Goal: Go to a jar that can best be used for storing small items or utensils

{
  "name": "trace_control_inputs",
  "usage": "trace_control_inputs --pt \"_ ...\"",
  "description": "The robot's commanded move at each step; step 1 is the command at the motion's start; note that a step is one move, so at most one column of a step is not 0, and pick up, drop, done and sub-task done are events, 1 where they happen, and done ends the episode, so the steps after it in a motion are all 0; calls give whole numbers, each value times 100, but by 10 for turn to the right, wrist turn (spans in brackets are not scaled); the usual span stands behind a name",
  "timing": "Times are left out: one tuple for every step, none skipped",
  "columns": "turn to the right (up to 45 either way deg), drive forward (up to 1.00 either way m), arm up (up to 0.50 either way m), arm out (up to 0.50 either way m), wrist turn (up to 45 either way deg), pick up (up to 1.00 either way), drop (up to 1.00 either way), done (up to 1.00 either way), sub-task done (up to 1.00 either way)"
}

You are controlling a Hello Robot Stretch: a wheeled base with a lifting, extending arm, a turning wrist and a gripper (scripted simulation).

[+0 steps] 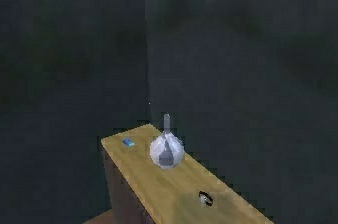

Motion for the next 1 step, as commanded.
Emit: trace_control_inputs --pt "0 0 0 0 0 0 0 100 0"
